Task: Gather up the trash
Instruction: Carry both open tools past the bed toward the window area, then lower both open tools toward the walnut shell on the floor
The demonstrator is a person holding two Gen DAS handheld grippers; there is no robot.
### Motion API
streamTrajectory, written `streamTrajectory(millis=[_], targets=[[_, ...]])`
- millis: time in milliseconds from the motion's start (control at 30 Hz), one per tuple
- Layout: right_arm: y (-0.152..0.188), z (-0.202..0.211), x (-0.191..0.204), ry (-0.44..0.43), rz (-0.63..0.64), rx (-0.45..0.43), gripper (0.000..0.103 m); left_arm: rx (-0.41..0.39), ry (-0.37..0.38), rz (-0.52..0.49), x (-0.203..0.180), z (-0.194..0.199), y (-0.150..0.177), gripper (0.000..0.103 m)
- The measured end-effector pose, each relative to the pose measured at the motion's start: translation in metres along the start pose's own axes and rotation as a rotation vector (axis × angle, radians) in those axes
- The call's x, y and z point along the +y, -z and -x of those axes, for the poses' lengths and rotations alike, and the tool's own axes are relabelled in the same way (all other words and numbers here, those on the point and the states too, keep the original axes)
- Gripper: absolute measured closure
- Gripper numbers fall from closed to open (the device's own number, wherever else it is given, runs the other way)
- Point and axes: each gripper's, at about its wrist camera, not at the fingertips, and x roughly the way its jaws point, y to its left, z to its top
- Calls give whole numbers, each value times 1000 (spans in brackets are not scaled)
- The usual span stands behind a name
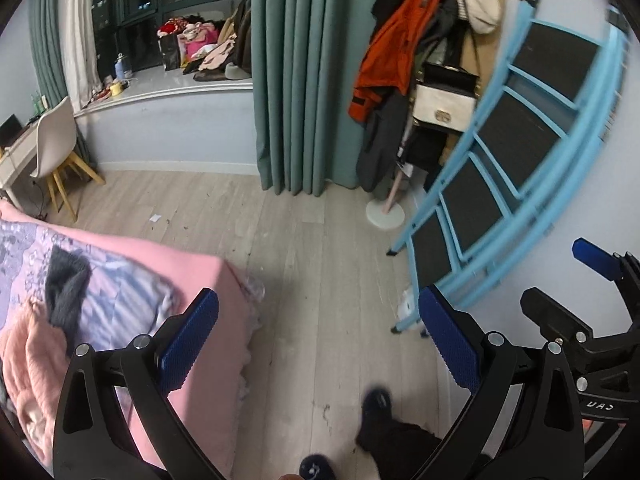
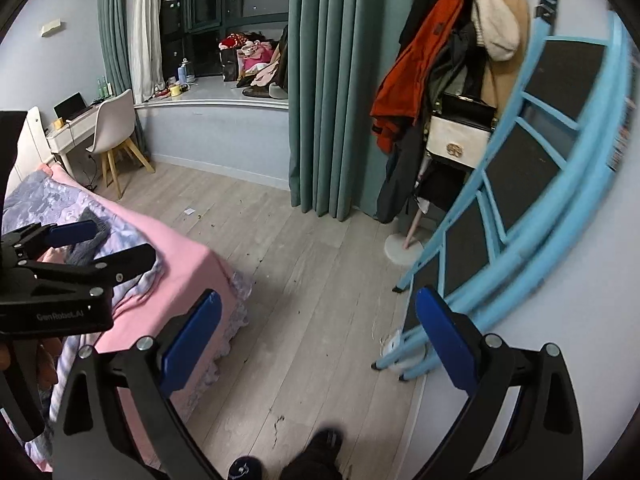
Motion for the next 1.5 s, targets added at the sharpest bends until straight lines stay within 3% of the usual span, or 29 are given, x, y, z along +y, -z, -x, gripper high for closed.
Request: streamTrajectory(millis=[167,333,467,667,867,1100,1200,1500], targets=[[-60,-77,-28,-68,55,-8,8,-9,-57,61,1,-54,-56,6],[-127,-122,-39,-185,128,-32,8,-20,-135,149,3,-89,-120,6],[-170,-162,-39,-212,213,-28,8,-17,-180,251,20,-114,-154,6],[-220,-217,-31,-266,227,-19,8,-26,-250,287,58,-154,-193,6],[-259,-275,-8,-260,278,7,8,-10,-262,323,115,-212,-229,6],[-314,-325,27,-259,326,21,8,-6,-193,260,151,-259,-273,6],[-333,-346,36,-270,326,41,8,25,-191,289,170,-279,-285,6],[-392,-429,62,-344,412,74,8,80,-279,396,225,-340,-325,6]])
